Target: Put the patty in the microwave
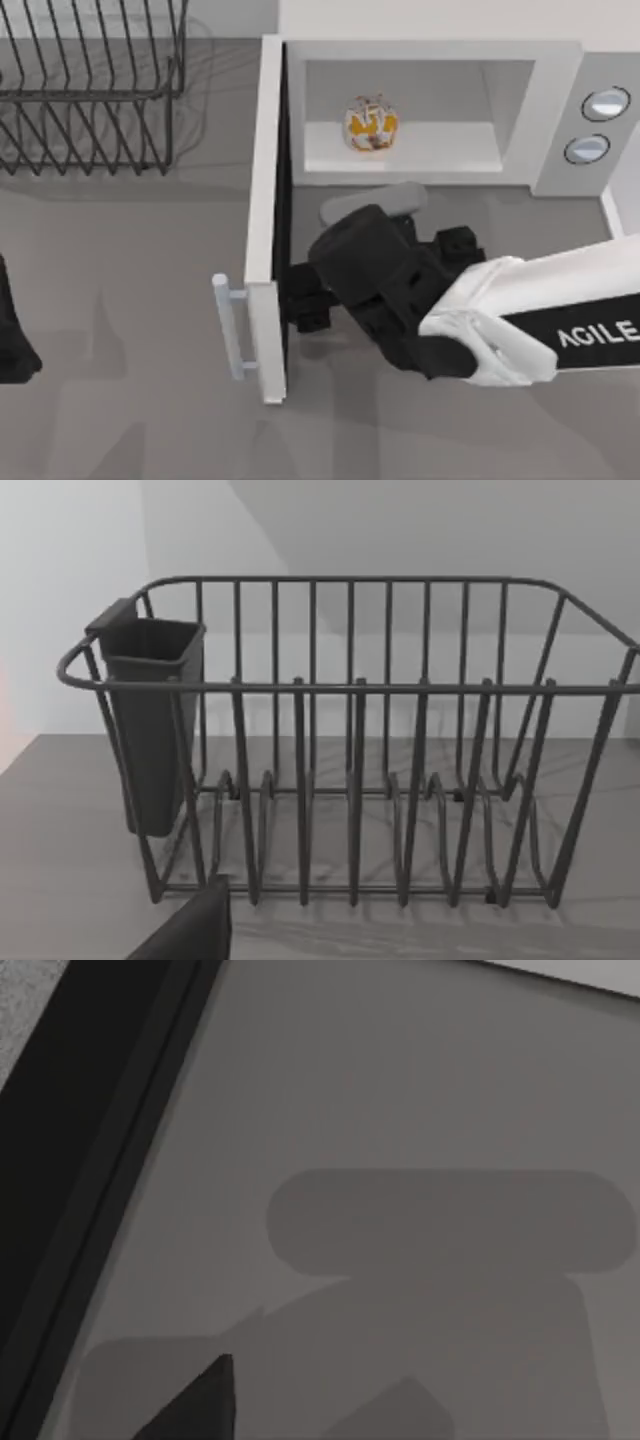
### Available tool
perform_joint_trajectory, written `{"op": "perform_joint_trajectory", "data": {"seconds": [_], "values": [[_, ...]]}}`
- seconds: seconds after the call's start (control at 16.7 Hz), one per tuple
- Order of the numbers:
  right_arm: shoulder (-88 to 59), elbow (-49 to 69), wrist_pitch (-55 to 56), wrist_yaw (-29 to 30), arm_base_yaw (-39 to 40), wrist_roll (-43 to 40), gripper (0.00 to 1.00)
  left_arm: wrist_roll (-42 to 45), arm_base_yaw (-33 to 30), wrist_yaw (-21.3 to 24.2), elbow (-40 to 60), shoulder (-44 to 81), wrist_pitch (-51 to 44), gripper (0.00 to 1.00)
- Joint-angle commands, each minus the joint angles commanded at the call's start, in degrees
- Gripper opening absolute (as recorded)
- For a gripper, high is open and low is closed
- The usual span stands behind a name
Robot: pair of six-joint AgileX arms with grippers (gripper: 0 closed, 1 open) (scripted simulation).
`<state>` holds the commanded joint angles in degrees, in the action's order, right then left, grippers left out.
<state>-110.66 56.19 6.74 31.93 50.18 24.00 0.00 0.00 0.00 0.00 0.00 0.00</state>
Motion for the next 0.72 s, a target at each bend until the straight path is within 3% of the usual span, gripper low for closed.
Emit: {"op": "perform_joint_trajectory", "data": {"seconds": [0.72], "values": [[9.1, 4.1, -10.4, 2.6, -0.7, -2.2, 1.00, 0.0, 0.0, 0.0, 0.0, 0.0, 0.0, 1.00]]}}
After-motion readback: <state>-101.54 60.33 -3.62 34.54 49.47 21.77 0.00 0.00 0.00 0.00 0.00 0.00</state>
